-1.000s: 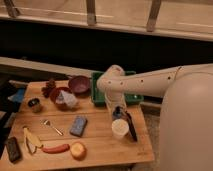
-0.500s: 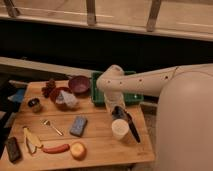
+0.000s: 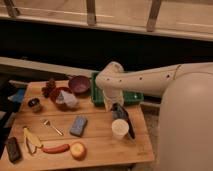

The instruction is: Place brush in plastic cup

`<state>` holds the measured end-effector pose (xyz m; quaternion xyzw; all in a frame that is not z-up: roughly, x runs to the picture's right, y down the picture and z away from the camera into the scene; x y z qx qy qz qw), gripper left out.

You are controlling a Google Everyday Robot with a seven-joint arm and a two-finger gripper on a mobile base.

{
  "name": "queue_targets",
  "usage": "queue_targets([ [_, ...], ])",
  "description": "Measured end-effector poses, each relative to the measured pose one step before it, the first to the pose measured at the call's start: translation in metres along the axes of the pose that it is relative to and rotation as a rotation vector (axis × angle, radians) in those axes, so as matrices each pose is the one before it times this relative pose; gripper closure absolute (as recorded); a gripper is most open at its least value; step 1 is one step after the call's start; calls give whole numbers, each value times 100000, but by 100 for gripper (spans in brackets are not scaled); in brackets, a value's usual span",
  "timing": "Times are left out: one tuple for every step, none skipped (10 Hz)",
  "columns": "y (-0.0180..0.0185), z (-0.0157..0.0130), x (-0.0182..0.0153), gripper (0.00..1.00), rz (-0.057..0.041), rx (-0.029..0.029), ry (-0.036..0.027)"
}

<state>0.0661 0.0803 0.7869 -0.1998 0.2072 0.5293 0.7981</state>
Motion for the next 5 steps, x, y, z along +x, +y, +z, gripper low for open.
queue_targets([
  [-301,-1040,-617,29,33,817,-2169],
  [-464,-1343,-805,29,-214,1280,-2349],
  [-397,-1779,-996,29,-225,1340,-2966],
  [-188,-829,-533,29,136,306,-1666],
  [-139,152,135,29,116,141,369],
])
